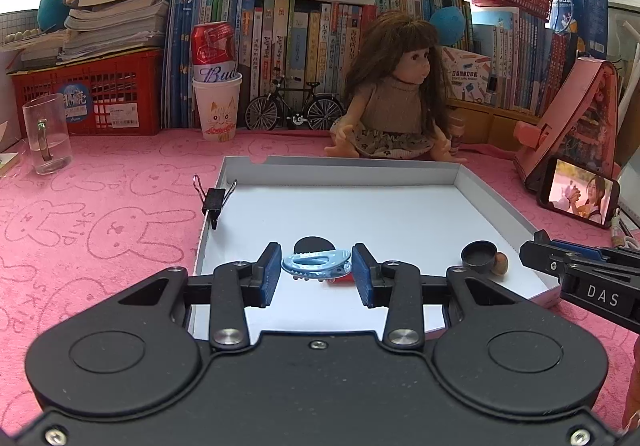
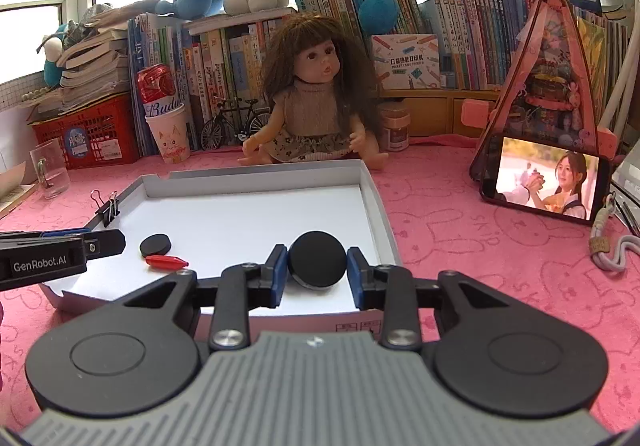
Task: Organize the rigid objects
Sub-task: 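Carry the blue clip in the left gripper while the right gripper carries the puck over the tray, then open the left gripper over the tray while the right gripper releases the puck beside the lid, then withdraw both open grippers from the tray toward the remaining objects on the cloth, then grasp another black puck with the left gripper while the right gripper moves toward the brown nut, then close the right gripper on the brown nut while the left gripper holds the puck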
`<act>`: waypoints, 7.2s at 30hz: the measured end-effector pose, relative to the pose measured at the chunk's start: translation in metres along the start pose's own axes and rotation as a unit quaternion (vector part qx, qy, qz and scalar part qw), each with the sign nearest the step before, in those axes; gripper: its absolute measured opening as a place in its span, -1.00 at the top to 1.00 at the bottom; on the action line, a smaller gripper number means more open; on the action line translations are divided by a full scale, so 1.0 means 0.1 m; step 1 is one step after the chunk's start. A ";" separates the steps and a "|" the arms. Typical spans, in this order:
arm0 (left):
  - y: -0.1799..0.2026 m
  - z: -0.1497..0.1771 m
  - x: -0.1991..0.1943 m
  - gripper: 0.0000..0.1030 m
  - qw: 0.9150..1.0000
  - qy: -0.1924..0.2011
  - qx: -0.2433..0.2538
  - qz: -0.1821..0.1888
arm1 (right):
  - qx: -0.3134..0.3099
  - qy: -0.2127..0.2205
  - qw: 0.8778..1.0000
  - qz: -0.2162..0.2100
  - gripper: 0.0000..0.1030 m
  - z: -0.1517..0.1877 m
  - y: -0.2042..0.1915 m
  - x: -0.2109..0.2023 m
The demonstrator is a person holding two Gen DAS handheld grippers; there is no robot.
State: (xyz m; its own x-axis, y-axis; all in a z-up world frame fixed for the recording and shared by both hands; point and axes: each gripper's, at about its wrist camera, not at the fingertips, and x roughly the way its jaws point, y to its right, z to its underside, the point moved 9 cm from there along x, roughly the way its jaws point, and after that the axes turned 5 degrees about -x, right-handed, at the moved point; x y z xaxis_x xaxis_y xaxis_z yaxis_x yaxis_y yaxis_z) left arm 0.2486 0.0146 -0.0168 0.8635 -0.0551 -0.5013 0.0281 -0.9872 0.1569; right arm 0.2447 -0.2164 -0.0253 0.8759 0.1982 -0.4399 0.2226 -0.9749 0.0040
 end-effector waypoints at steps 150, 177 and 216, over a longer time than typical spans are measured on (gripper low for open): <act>0.04 1.03 -1.19 0.41 0.994 -0.035 0.050 0.093 | -0.034 -0.007 0.998 -0.056 0.56 0.85 -0.19 -1.12; -0.03 0.94 -1.15 0.41 0.995 -0.028 0.030 0.085 | -0.016 -0.005 0.999 -0.028 0.56 0.82 -0.06 -1.10; 0.00 0.81 -1.12 0.41 0.996 -0.016 0.023 0.082 | -0.032 -0.015 0.998 -0.049 0.01 0.80 -0.24 -0.98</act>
State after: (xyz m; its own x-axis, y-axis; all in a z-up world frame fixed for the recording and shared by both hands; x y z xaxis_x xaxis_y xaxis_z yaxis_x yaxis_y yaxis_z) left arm 0.1115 0.0088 -0.0296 0.8381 -0.2211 -0.4987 -0.1371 -0.9702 0.1998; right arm 0.1192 -0.2207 -0.0546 0.8360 0.2879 -0.4672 0.3338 -0.9425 0.0165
